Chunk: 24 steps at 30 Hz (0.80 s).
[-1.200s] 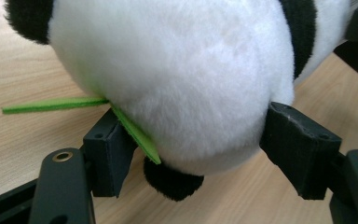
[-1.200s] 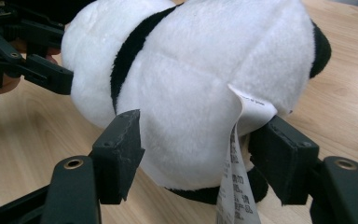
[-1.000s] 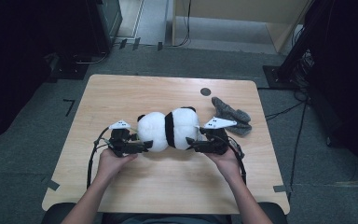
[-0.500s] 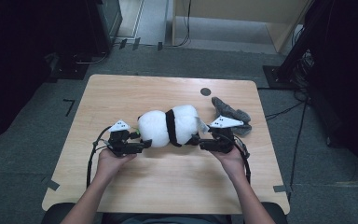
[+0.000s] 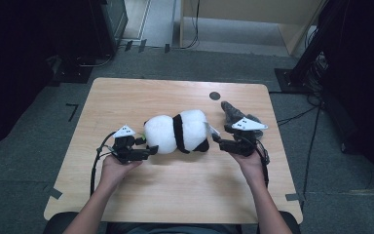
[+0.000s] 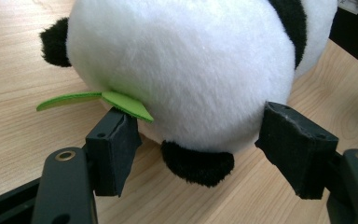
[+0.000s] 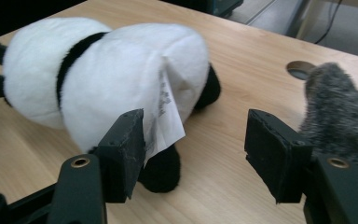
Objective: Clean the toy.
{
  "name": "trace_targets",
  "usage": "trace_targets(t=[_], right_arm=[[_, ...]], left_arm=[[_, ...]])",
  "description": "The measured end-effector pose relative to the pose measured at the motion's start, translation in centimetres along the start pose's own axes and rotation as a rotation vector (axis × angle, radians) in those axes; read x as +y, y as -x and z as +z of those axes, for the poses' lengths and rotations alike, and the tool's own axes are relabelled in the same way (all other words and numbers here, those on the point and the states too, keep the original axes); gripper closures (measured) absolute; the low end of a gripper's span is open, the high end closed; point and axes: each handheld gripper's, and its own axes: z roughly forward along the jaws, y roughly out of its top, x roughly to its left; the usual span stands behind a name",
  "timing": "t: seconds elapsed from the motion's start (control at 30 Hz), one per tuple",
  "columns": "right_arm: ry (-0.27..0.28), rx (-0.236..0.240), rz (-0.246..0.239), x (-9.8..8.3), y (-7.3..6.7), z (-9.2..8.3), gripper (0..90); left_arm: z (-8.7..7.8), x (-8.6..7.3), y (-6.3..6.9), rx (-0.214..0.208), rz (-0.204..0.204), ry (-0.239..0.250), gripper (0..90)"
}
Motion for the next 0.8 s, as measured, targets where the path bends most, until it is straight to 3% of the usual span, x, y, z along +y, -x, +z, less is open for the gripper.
trace_targets(t=[0.3, 0.7, 0.8], right_arm=[[0.045, -0.068, 0.017, -0.3, 2.5, -0.3, 40.6], [0.016, -0.142, 0.014, -1.0, 5.4, 1.4, 36.8], [0.021, -0.18, -0.002, -1.1, 6.1, 2.0, 35.4]], left_arm=[[-0.4, -0.2, 0.0, 0.014, 0.007, 0.0, 29.2], [-0.4, -0.5, 0.0, 0.023, 0.009, 0.008, 29.4], [-0.3, -0.5, 0.0, 0.019, 0.007, 0.008, 29.4]])
